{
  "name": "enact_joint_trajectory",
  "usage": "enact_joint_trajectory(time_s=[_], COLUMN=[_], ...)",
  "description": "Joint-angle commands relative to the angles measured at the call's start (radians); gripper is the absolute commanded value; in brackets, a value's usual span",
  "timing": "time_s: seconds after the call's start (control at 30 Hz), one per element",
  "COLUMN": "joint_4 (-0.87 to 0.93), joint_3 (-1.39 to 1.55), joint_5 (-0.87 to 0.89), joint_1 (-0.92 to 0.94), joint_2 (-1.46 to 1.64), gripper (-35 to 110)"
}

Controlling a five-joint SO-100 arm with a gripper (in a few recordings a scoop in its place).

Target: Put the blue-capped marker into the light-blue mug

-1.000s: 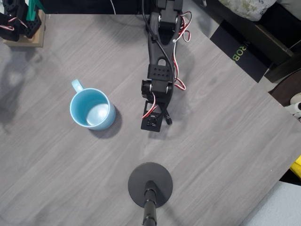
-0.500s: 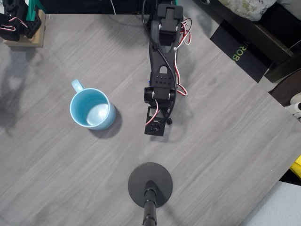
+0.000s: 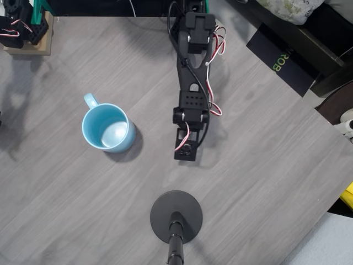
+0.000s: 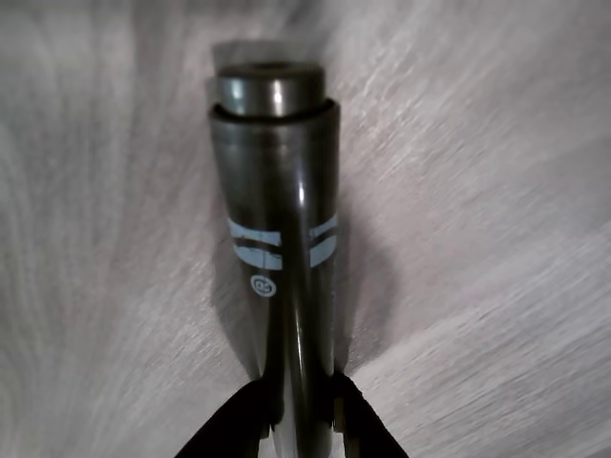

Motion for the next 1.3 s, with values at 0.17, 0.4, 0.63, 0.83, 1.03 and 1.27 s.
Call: enact_joint_trajectory(time_s=[0.17, 0.4, 0.63, 0.83, 1.03, 1.27], joint_4=[-0.023, 0.02, 0.037, 0.029, -0.038, -0.155], joint_3=[-0.02, -0.012, 0.009, 0.009, 0.009, 0.006], joint_5=[0.035, 0.118, 0.334, 0.538, 0.804, 1.026], joint_1=[0.003, -0.006, -0.023, -0.014, 0.067, 0.13], joint_2=[0.046, 0.213, 0.491, 0.686, 0.77, 0.741], gripper=[0, 0, 0, 0, 0, 0])
